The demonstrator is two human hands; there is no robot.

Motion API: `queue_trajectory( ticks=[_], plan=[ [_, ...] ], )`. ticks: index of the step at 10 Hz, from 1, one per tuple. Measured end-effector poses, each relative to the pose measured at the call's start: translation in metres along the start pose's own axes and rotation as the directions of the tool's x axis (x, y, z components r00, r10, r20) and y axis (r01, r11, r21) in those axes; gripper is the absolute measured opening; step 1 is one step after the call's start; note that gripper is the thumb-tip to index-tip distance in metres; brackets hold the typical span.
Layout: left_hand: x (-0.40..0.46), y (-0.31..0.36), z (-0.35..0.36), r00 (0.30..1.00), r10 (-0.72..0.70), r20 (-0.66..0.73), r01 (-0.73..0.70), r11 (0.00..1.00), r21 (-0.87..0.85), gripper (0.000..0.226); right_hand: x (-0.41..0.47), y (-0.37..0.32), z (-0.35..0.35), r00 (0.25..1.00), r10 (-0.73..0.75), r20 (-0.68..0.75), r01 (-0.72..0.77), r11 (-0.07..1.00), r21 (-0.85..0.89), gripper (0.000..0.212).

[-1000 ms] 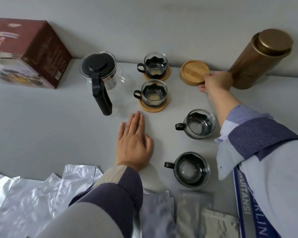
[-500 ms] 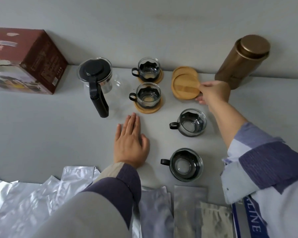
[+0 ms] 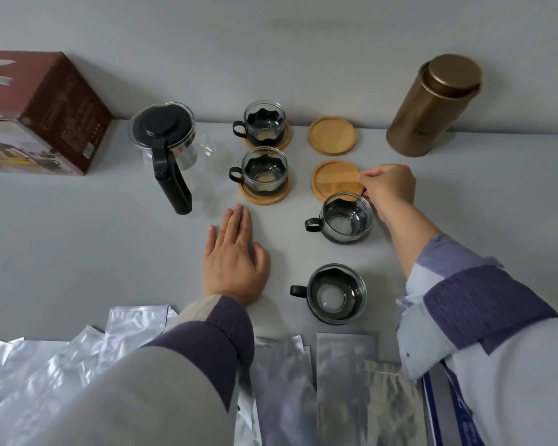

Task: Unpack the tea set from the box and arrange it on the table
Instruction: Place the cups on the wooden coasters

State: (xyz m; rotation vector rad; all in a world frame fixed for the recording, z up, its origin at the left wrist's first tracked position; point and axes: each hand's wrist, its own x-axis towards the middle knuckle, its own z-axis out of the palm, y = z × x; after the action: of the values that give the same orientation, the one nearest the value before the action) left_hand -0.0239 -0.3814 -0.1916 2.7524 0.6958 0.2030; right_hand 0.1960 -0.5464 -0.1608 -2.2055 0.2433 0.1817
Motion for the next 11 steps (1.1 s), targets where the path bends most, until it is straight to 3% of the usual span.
queue_trajectory(
  ticks=[2, 3, 4, 5, 6, 7, 8, 9, 11],
  plan=[
    [0.0, 0.0, 0.0, 1.0, 0.002, 0.0, -0.002, 1.0, 0.01, 0.066, -0.012, -0.001, -0.018, 0.997, 0.045, 0.058, -0.054, 0.986, 0.158, 0.032],
    [0.0, 0.0, 0.0, 1.0, 0.007, 0.009, -0.007, 1.0, 0.014, 0.066, -0.037, 0.012, -0.041, 0.998, 0.007, 0.069, -0.022, 0.976, 0.218, 0.031],
    [0.0, 0.001, -0.001, 1.0, 0.002, 0.005, -0.002, 1.0, 0.015, 0.067, -0.076, 0.037, -0.061, 0.988, -0.078, 0.131, 0.053, 0.982, 0.179, 0.031],
    [-0.001, 0.002, -0.001, 1.0, -0.001, 0.013, 0.001, 1.0, 0.019, 0.066, -0.126, 0.059, -0.074, 0.96, -0.141, 0.244, 0.108, 0.984, 0.145, 0.044],
    [-0.004, 0.005, 0.002, 1.0, 0.001, 0.011, -0.001, 1.0, 0.018, 0.065, -0.167, 0.078, -0.08, 0.876, -0.174, 0.45, 0.16, 0.985, 0.071, 0.064],
    [-0.004, 0.006, 0.002, 1.0, 0.003, -0.003, -0.003, 1.0, 0.017, 0.066, -0.189, 0.088, -0.075, 0.816, -0.208, 0.539, 0.249, 0.969, -0.002, 0.09],
    [-0.004, 0.006, 0.002, 1.0, 0.006, -0.009, -0.006, 1.0, 0.014, 0.065, -0.199, 0.086, -0.061, 0.848, -0.255, 0.464, 0.294, 0.956, -0.012, 0.105],
    [-0.005, 0.005, 0.002, 1.0, 0.004, -0.013, -0.004, 1.0, 0.011, 0.063, -0.204, 0.083, -0.048, 0.892, -0.309, 0.329, 0.324, 0.946, 0.01, 0.098],
    [-0.002, 0.001, 0.003, 1.0, 0.006, -0.009, -0.006, 1.0, 0.008, 0.063, -0.205, 0.083, -0.038, 0.892, -0.367, 0.263, 0.369, 0.928, 0.042, 0.082]
  ],
)
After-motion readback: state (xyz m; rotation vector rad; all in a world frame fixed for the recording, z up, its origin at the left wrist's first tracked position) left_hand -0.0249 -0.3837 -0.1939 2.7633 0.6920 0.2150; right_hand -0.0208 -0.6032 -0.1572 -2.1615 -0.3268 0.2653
